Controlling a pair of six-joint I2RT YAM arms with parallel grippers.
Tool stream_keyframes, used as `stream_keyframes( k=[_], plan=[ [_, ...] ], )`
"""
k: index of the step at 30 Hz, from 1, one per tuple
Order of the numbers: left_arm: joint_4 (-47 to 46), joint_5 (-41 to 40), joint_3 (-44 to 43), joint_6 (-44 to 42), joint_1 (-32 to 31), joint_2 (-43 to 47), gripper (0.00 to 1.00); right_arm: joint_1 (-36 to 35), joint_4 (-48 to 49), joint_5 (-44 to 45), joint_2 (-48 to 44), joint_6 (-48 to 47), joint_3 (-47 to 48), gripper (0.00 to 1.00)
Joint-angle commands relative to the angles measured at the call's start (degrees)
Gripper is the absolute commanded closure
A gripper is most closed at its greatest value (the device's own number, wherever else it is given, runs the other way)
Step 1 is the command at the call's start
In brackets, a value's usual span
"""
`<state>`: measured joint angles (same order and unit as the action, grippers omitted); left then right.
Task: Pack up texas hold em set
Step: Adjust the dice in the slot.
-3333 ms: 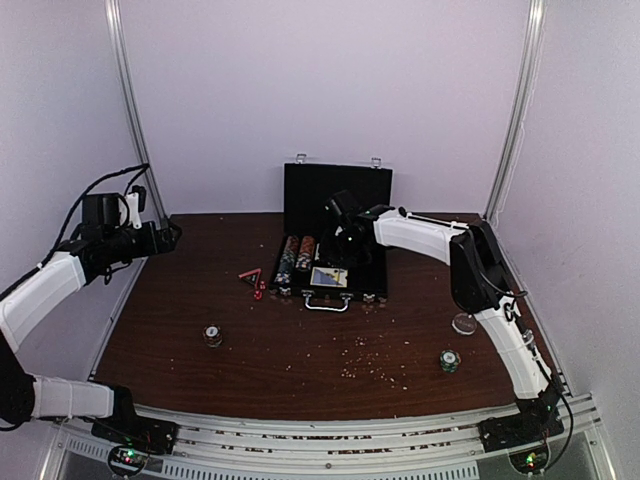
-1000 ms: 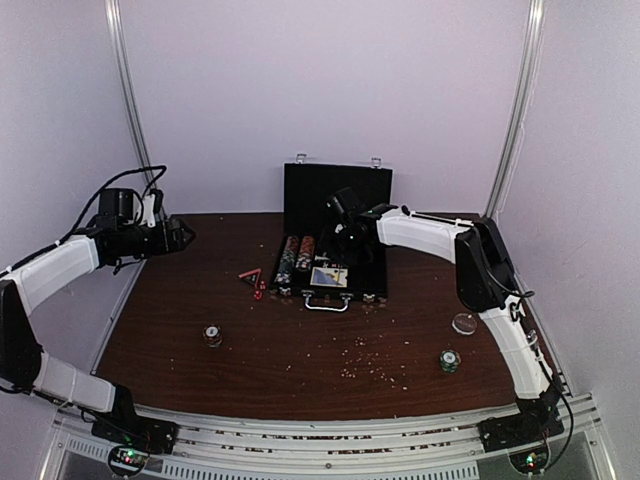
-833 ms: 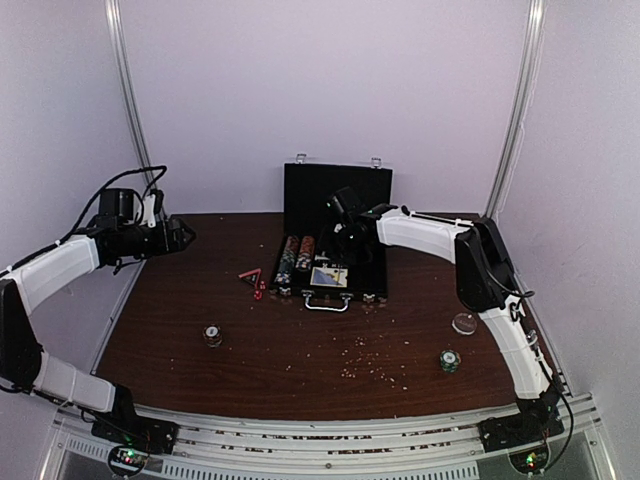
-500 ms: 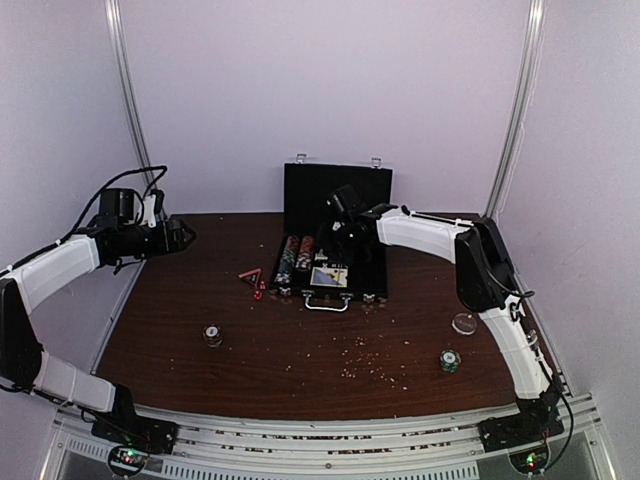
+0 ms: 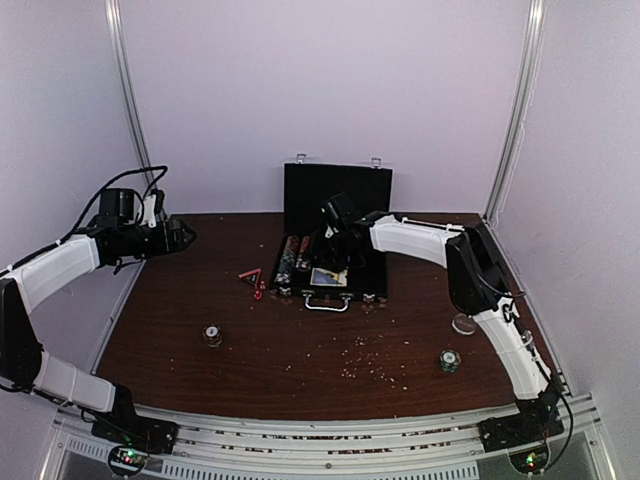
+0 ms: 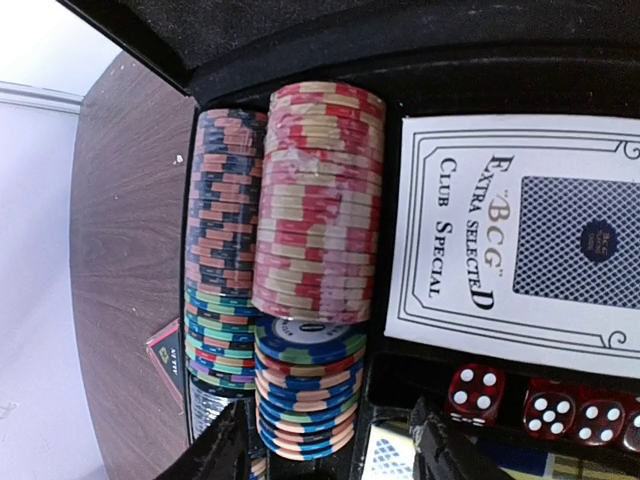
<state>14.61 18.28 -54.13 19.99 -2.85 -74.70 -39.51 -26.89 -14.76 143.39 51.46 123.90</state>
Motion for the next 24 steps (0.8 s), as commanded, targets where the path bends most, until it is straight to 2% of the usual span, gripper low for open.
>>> stream_keyframes(
  k=[1, 7, 10, 15, 24],
  plan=[
    [-1.5, 1.1, -1.6, -0.9, -0.3, -0.5, 0.07, -0.3, -2.3, 2.0, 1.3, 1.1, 1.9, 0.44],
    [-1.3, 1.1, -1.5, -0.9, -0.3, -0.4, 0.07, 0.0, -7.7, 9.9, -0.2, 1.2, 1.4, 0.44],
    [-1.3, 1.1, -1.4, -0.9, -0.3, -0.4, 0.07, 0.4, -8.1, 11.1, -1.2, 1.6, 0.2, 0.44],
    [-1.3, 0.9, -1.3, -1.0, -0.3, -0.2, 0.07, 0.5, -6.7, 9.8, -1.7, 1.1, 0.0, 0.43],
    [-0.6, -0.4, -1.3, -1.4, -0.3, 0.8, 0.08, 0.7, 2.0, 4.2, -6.5, -0.9, 0.2, 0.34]
  ],
)
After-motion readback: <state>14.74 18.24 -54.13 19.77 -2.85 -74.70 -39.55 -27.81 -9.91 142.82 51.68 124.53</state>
